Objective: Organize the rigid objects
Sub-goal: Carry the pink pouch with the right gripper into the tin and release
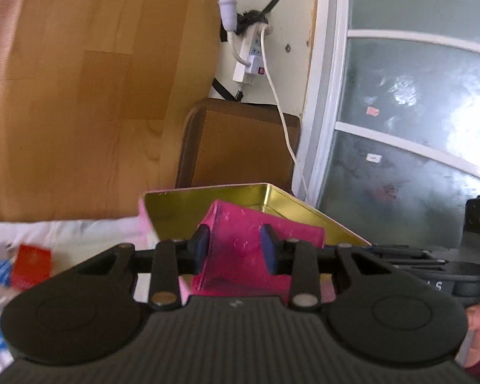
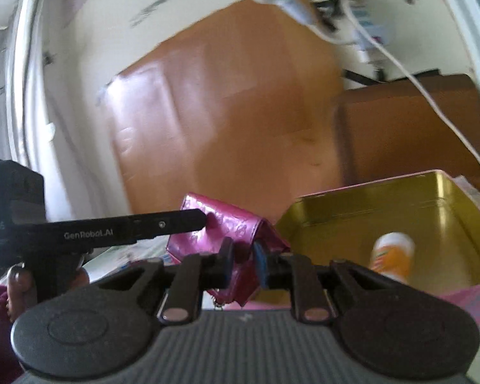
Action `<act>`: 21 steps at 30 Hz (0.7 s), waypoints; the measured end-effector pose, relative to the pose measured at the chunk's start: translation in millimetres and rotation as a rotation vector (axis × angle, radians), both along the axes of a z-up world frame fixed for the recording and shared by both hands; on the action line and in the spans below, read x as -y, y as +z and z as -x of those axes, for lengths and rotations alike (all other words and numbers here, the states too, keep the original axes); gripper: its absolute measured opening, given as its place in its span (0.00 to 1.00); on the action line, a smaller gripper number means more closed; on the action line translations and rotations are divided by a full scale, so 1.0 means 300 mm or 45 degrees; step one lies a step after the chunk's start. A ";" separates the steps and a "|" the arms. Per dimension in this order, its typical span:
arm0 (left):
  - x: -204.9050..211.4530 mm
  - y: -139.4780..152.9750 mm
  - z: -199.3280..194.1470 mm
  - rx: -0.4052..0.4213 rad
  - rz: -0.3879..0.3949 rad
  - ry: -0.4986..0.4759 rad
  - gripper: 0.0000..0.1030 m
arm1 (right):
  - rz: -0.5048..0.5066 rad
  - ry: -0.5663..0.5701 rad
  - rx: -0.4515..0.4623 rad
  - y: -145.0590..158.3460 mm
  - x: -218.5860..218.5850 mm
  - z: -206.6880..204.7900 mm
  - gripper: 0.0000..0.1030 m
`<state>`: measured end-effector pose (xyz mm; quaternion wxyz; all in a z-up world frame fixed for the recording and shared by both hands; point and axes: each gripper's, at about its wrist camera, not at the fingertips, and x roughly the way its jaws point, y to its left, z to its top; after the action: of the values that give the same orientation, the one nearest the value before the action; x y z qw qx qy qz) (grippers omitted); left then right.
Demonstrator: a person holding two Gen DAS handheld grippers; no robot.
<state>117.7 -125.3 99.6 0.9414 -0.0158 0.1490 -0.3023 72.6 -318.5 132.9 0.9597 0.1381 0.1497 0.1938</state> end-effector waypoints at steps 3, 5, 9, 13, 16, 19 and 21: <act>0.081 -0.024 -0.060 -0.022 -0.064 0.029 0.36 | -0.040 -0.033 -0.080 -0.048 0.068 -0.092 0.15; 0.121 -0.051 -0.094 -0.049 -0.102 0.049 0.36 | -0.063 -0.043 -0.136 -0.082 0.100 -0.141 0.15; 0.163 -0.085 -0.149 -0.119 -0.124 0.058 0.36 | -0.046 -0.089 -0.185 -0.134 0.142 -0.198 0.16; 0.234 -0.108 -0.199 -0.148 -0.170 0.073 0.37 | 0.009 -0.189 -0.170 -0.152 0.165 -0.212 0.14; 0.291 -0.111 -0.223 -0.147 -0.224 0.132 0.44 | 0.131 -0.335 -0.117 -0.143 0.154 -0.220 0.11; 0.316 -0.089 -0.211 -0.112 -0.250 0.217 0.50 | 0.185 -0.497 -0.092 -0.132 0.146 -0.206 0.15; 0.296 -0.065 -0.186 -0.092 -0.211 0.225 0.53 | 0.136 -0.510 -0.065 -0.121 0.149 -0.175 0.20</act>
<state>173.6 -214.2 80.2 0.9564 0.0382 0.2052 -0.2041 125.0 -363.1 96.7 0.9809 0.1187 0.1536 -0.0125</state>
